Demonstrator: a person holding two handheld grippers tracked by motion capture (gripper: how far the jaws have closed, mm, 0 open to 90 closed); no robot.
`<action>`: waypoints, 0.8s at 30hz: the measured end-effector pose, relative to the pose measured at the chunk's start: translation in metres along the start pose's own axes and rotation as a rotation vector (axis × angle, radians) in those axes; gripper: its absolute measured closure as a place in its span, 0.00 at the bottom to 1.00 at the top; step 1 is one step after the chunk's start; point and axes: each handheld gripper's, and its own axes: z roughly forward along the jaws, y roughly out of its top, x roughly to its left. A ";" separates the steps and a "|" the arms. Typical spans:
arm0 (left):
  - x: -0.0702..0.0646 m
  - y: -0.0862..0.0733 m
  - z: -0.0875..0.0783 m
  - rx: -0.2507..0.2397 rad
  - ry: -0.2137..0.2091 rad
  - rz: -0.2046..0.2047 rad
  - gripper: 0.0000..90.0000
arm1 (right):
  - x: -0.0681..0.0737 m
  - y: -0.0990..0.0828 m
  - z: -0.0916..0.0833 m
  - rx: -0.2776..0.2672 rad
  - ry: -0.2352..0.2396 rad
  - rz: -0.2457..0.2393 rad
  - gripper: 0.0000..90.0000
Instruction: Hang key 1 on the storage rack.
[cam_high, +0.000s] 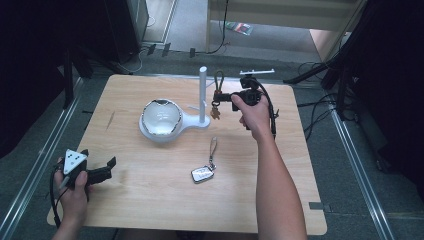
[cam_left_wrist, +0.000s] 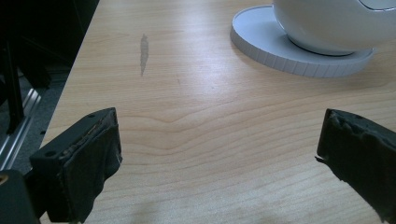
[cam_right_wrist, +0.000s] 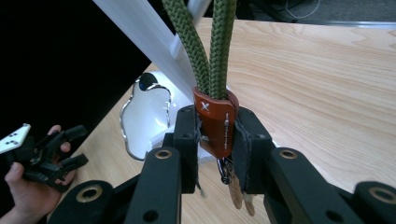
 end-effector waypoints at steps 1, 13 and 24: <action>0.000 0.000 0.000 -0.001 0.000 0.001 0.00 | 0.000 0.000 0.000 0.000 0.000 0.000 0.82; 0.000 0.000 0.000 0.001 0.000 0.001 0.00 | 0.003 0.001 -0.003 0.007 -0.057 -0.042 0.89; 0.000 0.000 0.000 0.000 0.001 0.003 0.00 | 0.017 0.001 -0.011 -0.059 -0.298 -0.114 0.91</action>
